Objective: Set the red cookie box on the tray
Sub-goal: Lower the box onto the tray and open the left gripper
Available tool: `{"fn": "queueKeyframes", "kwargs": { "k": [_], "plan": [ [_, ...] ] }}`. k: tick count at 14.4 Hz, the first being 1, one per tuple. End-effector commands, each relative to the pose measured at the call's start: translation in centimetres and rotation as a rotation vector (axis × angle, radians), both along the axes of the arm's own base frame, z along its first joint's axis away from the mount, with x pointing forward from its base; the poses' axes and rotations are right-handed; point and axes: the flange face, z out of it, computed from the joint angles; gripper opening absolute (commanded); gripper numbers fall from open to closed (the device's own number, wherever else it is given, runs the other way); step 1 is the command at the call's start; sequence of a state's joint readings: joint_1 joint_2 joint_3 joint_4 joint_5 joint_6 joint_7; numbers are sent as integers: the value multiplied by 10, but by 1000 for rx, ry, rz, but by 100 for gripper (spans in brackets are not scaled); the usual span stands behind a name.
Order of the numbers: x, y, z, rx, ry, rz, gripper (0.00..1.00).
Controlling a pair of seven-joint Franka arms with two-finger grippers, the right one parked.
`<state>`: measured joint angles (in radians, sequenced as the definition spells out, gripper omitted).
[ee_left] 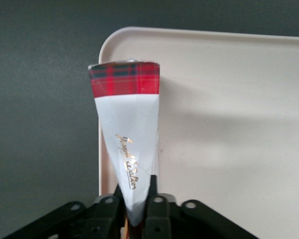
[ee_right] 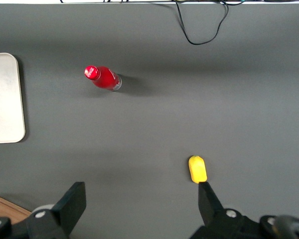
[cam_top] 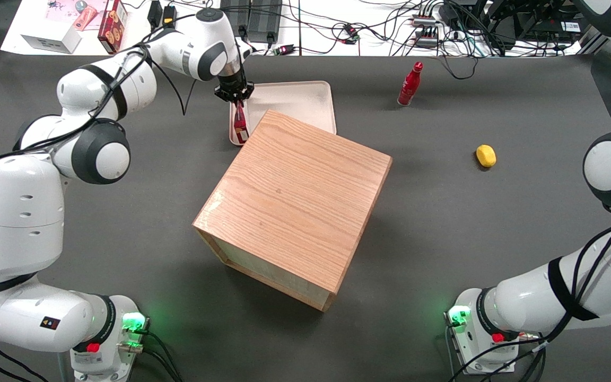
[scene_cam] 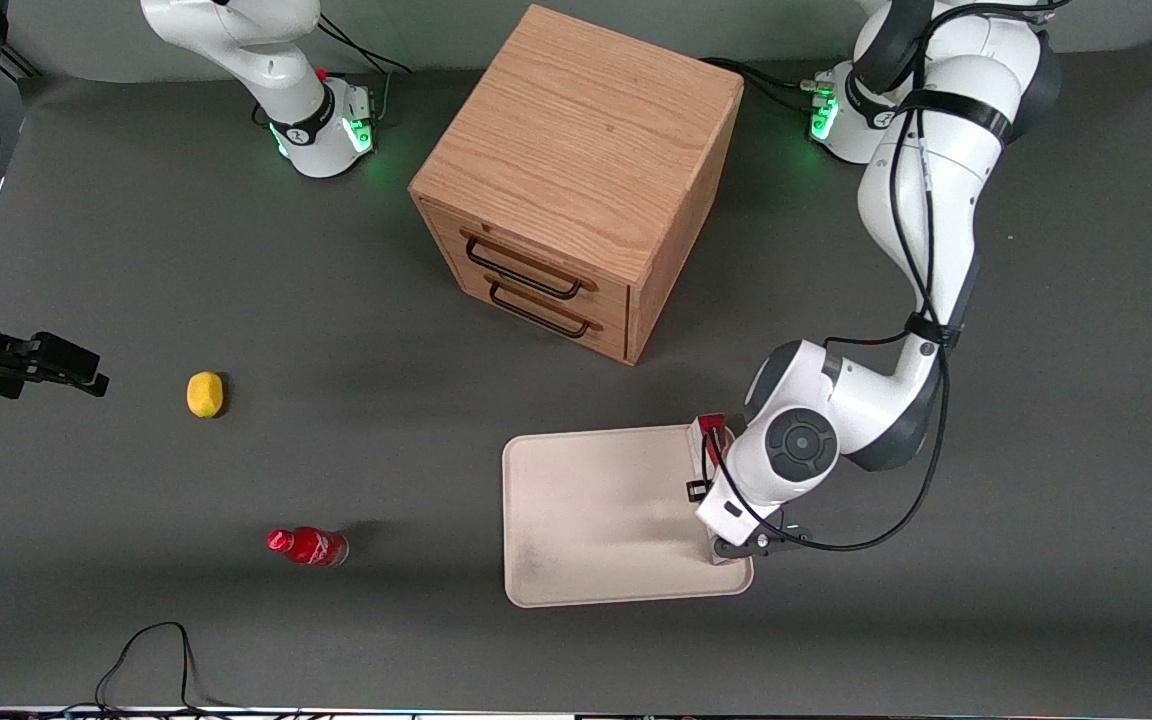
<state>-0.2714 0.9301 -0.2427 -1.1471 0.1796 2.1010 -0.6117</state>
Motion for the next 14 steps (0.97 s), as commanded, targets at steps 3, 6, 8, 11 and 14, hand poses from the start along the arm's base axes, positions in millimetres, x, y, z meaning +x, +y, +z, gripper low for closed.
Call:
{"fn": "queueKeyframes", "kwargs": {
  "k": [3,6,8,11,14],
  "plan": [
    [-1,-3,8,12,-50,6,100],
    [2,4,35,2,-59,15,100],
    [5,25,75,-30,-48,53,100],
    [-7,87,129,-2,-65,22,100],
    [-27,176,170,47,-71,-7,100]
  ]
}}
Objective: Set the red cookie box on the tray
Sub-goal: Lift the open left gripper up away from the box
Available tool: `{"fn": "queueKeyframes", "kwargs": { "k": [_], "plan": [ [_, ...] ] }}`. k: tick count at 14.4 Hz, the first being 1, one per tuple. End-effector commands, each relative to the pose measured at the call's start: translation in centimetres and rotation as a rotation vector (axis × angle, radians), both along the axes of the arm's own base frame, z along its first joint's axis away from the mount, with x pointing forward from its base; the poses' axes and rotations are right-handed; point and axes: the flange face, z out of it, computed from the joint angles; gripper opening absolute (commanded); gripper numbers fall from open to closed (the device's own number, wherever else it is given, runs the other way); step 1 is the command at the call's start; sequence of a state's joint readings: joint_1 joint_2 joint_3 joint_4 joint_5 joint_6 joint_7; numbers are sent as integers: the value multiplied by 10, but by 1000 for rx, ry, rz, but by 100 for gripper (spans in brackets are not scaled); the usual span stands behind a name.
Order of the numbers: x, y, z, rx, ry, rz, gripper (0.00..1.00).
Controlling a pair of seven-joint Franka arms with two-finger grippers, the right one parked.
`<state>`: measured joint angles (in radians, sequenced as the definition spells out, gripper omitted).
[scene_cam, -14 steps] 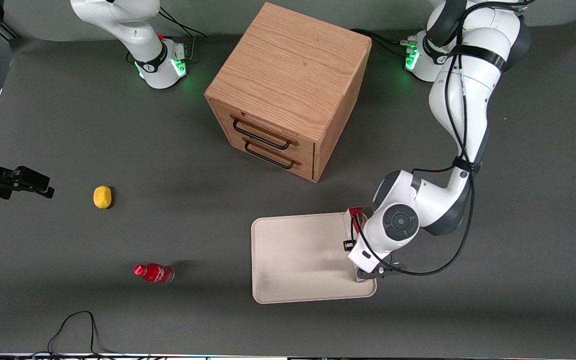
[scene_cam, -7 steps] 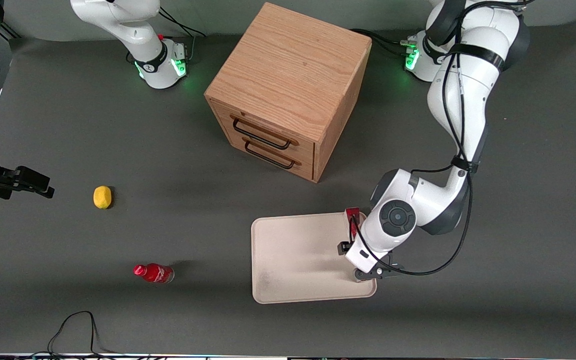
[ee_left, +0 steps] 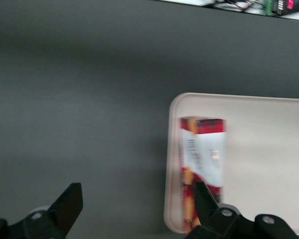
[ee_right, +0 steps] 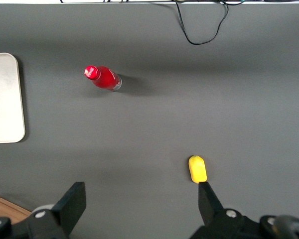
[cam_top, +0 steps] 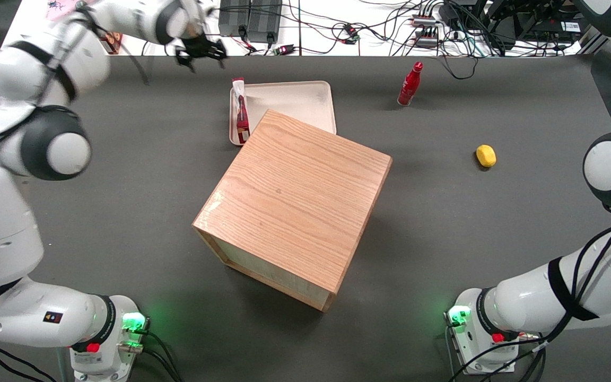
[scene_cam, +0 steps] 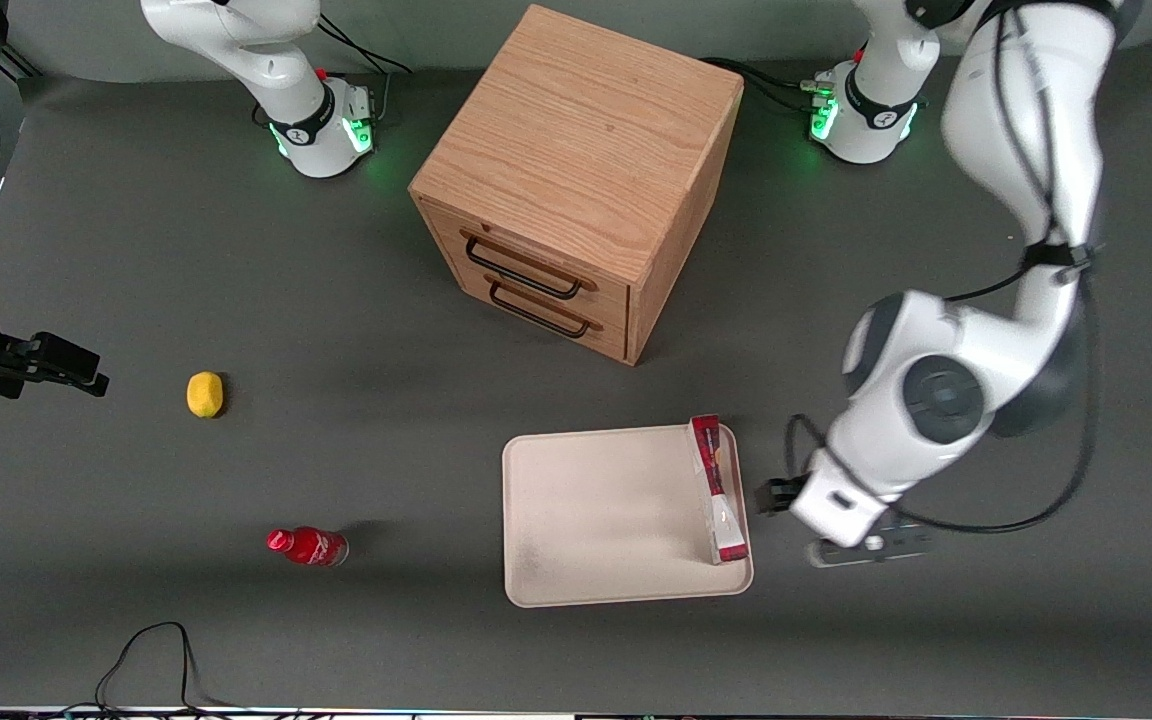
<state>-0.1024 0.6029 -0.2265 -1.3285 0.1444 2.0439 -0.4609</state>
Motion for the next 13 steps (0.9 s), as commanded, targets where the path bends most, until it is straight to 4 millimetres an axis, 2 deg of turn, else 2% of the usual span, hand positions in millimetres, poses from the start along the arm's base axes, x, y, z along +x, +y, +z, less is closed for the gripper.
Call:
{"fn": "queueKeyframes", "kwargs": {
  "k": [1,4,6,9,11,13],
  "plan": [
    [-49,76,37,46,20,-18,100],
    [-95,134,81,99,41,-51,100],
    [-125,154,114,134,81,-108,100],
    [-163,168,167,78,92,-172,100],
    [-176,168,183,38,101,-176,100],
    [-179,166,186,38,105,-177,100]
  ]
}}
